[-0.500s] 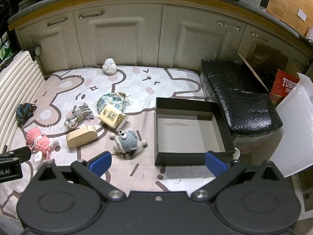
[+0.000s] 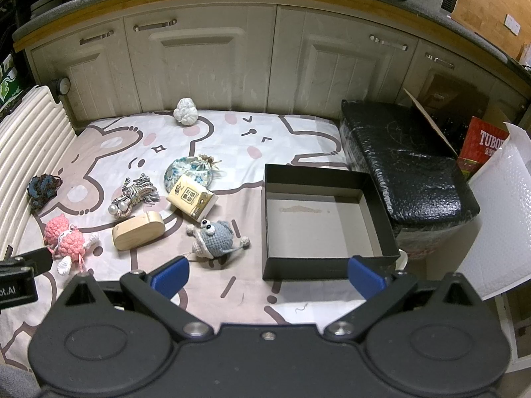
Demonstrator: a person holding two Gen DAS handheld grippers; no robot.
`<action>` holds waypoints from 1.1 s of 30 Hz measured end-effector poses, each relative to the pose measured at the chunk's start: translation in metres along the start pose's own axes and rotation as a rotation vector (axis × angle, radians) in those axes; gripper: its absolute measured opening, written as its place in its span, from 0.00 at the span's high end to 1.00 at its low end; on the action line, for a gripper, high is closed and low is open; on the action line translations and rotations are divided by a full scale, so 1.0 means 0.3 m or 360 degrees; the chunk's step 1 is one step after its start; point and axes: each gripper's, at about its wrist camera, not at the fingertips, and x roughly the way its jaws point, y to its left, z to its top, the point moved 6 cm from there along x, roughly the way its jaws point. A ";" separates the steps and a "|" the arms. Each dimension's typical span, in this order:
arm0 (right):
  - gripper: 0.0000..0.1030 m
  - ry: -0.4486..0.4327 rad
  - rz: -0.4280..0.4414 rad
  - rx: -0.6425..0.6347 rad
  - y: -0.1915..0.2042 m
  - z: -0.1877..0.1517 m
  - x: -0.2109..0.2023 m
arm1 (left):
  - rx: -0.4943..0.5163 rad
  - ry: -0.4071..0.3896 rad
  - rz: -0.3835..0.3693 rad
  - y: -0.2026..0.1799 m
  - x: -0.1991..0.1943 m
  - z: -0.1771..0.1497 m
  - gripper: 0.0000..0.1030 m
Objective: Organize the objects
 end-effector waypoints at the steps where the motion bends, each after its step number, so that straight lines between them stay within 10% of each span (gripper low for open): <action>1: 0.00 0.0000 0.0000 0.0000 0.000 0.000 0.000 | 0.0000 0.0000 -0.0001 0.000 0.000 0.000 0.00; 33: 0.00 0.0008 -0.0002 0.0010 0.004 -0.002 0.004 | -0.0005 0.0000 -0.0011 -0.007 0.005 -0.005 0.00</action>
